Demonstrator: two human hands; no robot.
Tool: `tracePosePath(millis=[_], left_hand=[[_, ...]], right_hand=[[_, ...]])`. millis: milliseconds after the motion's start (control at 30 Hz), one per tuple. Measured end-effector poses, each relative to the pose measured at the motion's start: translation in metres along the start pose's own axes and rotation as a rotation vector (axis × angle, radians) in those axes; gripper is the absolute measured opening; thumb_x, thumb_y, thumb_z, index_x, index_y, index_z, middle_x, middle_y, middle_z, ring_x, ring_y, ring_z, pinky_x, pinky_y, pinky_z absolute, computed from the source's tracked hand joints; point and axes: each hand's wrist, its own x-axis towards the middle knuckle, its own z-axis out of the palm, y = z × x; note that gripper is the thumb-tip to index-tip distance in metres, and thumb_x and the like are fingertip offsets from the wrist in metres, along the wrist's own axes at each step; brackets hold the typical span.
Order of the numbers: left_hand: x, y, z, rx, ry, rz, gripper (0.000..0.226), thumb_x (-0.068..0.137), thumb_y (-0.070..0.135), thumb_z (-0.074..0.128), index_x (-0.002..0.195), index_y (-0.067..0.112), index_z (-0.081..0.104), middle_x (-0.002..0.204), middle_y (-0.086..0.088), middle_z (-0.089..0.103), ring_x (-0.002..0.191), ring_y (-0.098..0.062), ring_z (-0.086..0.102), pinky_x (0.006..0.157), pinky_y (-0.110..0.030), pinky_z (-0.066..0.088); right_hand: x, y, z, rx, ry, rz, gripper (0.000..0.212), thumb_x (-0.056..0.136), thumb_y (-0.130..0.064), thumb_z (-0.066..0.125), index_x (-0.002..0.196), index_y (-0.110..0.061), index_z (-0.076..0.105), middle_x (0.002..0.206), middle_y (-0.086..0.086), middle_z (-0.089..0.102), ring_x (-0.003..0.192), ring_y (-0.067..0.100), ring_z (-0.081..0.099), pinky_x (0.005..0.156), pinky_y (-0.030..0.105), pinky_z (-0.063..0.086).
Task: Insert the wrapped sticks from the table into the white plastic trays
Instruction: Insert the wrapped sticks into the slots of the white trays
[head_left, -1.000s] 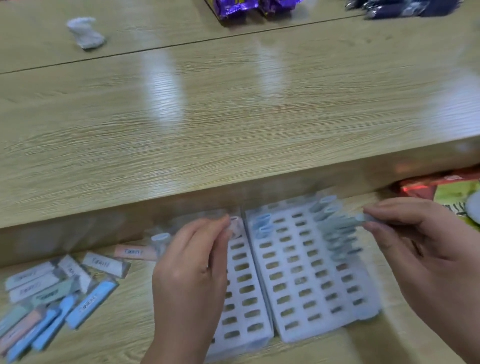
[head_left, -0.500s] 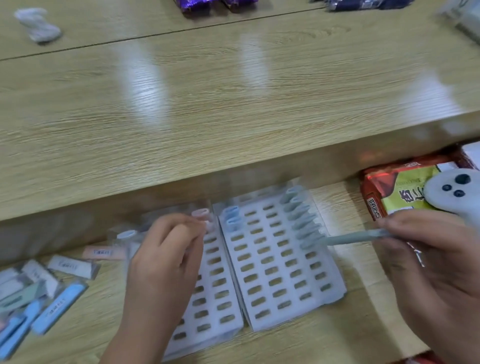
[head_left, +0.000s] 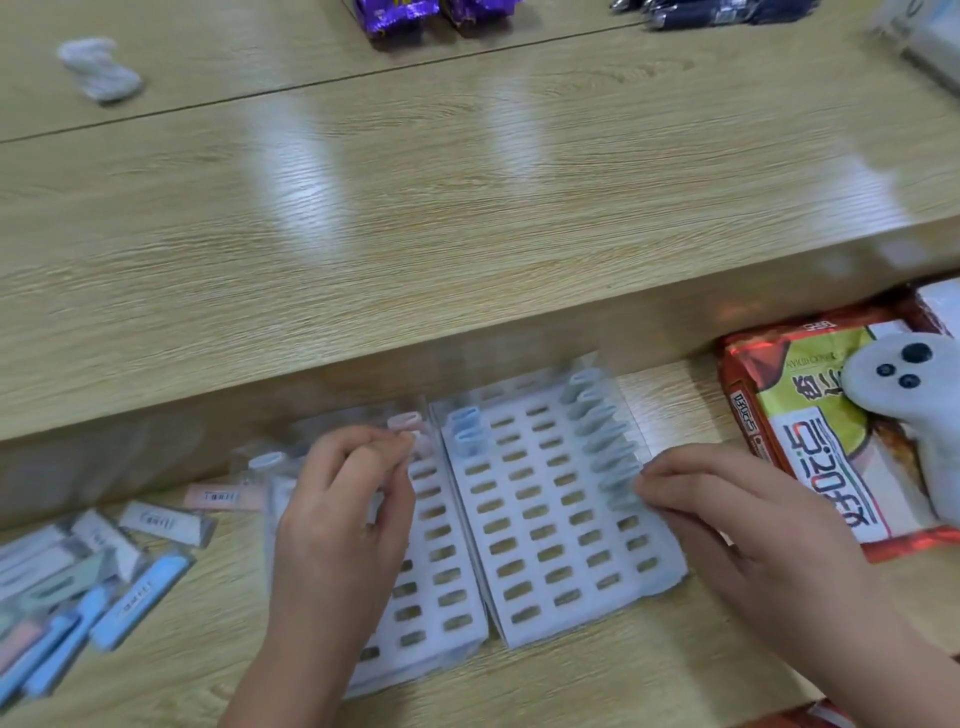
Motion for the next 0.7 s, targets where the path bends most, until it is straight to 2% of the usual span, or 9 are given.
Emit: tracePosePath(millis=[67,133,267,333,400,533,600,700], left_hand=[[-0.001,0.002,0.001,0.002,-0.001,0.005,0.022,0.085,-0.001,0.065,0.105,0.005,0.072,0.104,-0.003,0.064,0.094,-0.008,0.061,0.080,-0.011,0.048],[-0.003,0.003,-0.001,0.018,-0.013,0.008,0.029,0.084,-0.004,0.065,0.110,0.007,0.071,0.104,-0.002,0.064,0.090,-0.008,0.060,0.074,-0.018,0.050],[-0.007,0.005,-0.009,0.104,-0.077,0.068,0.045,0.084,-0.006,0.064,0.127,0.009,0.067,0.103,-0.004,0.065,0.082,-0.014,0.058,0.059,-0.026,0.049],[-0.010,0.008,-0.015,0.094,-0.090,0.060,0.050,0.085,-0.004,0.067,0.132,0.011,0.063,0.109,-0.004,0.065,0.086,-0.015,0.059,0.065,-0.024,0.050],[-0.015,0.010,-0.025,0.064,-0.086,0.015,0.051,0.087,0.000,0.066,0.136,0.014,0.058,0.113,-0.003,0.064,0.096,-0.013,0.059,0.076,-0.020,0.047],[-0.037,-0.003,-0.057,0.024,-0.021,-0.105,0.037,0.094,0.016,0.055,0.130,0.018,0.060,0.115,0.002,0.062,0.107,-0.012,0.057,0.091,-0.014,0.041],[-0.053,-0.021,-0.077,0.008,0.051,-0.191,0.032,0.092,0.018,0.054,0.123,0.019,0.062,0.113,0.003,0.061,0.107,-0.016,0.058,0.090,-0.024,0.047],[-0.079,-0.060,-0.107,0.075,0.143,-0.390,0.026,0.087,0.013,0.064,0.113,0.019,0.065,0.107,0.002,0.058,0.097,-0.021,0.059,0.080,-0.030,0.047]], right_hand=[[-0.001,-0.004,0.001,-0.042,-0.013,0.028,0.022,0.087,-0.010,0.070,0.104,-0.023,0.074,0.108,-0.008,0.061,0.089,0.011,0.062,0.057,0.034,0.053],[-0.002,-0.008,0.000,-0.052,0.008,0.056,0.026,0.086,-0.009,0.067,0.105,-0.024,0.076,0.106,-0.008,0.057,0.087,0.008,0.058,0.055,0.031,0.050],[-0.003,-0.020,-0.003,-0.017,0.054,0.073,0.031,0.089,-0.022,0.052,0.110,-0.020,0.075,0.107,-0.007,0.057,0.095,0.016,0.059,0.071,0.037,0.049],[0.000,-0.033,0.000,-0.041,0.116,0.069,0.032,0.092,-0.021,0.049,0.111,-0.015,0.074,0.107,-0.002,0.059,0.097,0.022,0.059,0.078,0.042,0.049],[0.005,-0.053,0.007,-0.039,0.147,0.036,0.028,0.092,-0.017,0.051,0.109,-0.013,0.074,0.106,-0.001,0.061,0.098,0.022,0.059,0.083,0.039,0.048],[0.019,-0.117,0.039,0.065,0.052,-0.033,0.026,0.092,-0.020,0.052,0.108,-0.020,0.072,0.107,-0.010,0.062,0.100,0.010,0.058,0.087,0.013,0.039],[0.027,-0.153,0.062,0.110,-0.032,-0.062,0.025,0.092,-0.022,0.055,0.113,-0.023,0.069,0.110,-0.013,0.061,0.102,0.008,0.058,0.085,0.012,0.040],[0.040,-0.204,0.102,0.173,-0.139,-0.097,0.032,0.090,-0.019,0.061,0.121,-0.021,0.066,0.115,-0.009,0.064,0.104,0.013,0.061,0.084,0.023,0.049]])
